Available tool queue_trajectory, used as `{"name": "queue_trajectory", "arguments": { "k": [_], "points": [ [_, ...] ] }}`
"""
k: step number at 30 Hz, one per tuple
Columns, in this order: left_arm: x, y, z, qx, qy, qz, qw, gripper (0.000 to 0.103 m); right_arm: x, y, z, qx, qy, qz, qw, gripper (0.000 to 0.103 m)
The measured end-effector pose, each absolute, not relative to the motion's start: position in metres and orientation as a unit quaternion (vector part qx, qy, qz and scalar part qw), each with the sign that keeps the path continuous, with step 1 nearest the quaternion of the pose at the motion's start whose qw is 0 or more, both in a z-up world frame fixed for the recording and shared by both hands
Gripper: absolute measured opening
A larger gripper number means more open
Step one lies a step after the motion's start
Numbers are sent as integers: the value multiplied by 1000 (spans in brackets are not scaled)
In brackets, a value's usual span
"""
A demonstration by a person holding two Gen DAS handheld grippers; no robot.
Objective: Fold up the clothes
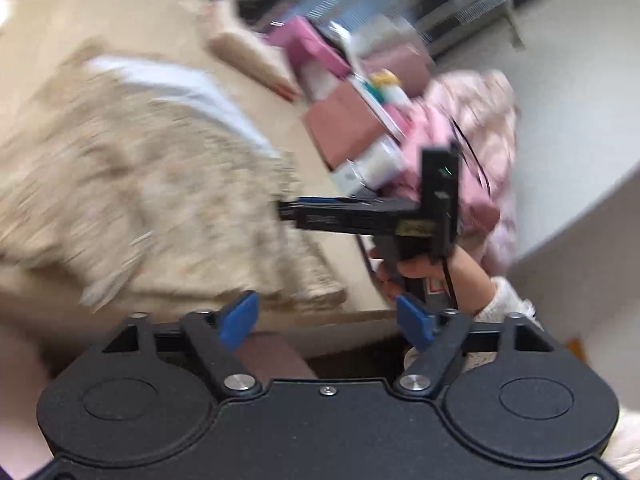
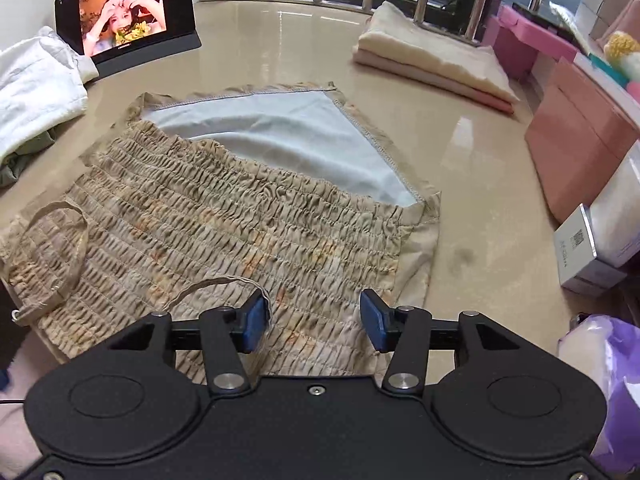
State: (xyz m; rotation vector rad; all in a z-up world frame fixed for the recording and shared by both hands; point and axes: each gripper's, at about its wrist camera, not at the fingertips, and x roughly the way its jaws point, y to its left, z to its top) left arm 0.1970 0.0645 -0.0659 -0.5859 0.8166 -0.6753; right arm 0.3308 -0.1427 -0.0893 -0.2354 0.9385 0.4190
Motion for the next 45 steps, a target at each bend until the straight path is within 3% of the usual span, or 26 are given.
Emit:
{"name": "queue_trajectory", "arguments": {
  "k": [2,4,7,20,21,23,25,26,29,31,39,45],
  "points": [
    [209,40,-65,-238,387,-332,827,56,334,-147,-89,-99,454,206,861,53],
    [219,21,-71,-207,403,-332,827,39,337,-152,-89,-85,459,209,860,54],
    [232,3,-85,-169,423,-316,832,31,341,-161,-91,-58,463,220,856,54],
    [252,19,-111,-253,457,-289,802,31,327,-199,-75,53,458,286,840,54],
    [251,21,-109,-262,454,-291,801,33,322,-205,-72,68,448,280,846,54],
    [245,27,-101,-280,439,-297,800,47,309,-216,-66,98,425,266,859,55],
    [234,36,-90,-296,415,-302,805,70,291,-224,-61,115,396,264,872,55],
    [226,42,-83,-301,399,-304,811,74,281,-227,-59,123,381,264,878,56],
    [199,63,-67,-304,362,-298,829,92,249,-232,-62,109,342,252,899,66],
    [180,80,-63,-296,352,-278,843,94,232,-233,-70,95,330,236,909,76],
    [148,146,-31,-266,328,-178,889,103,229,-250,-77,141,347,225,899,76],
    [202,162,31,-180,293,-101,934,103,301,-245,-39,108,361,234,896,82]
  ]
}}
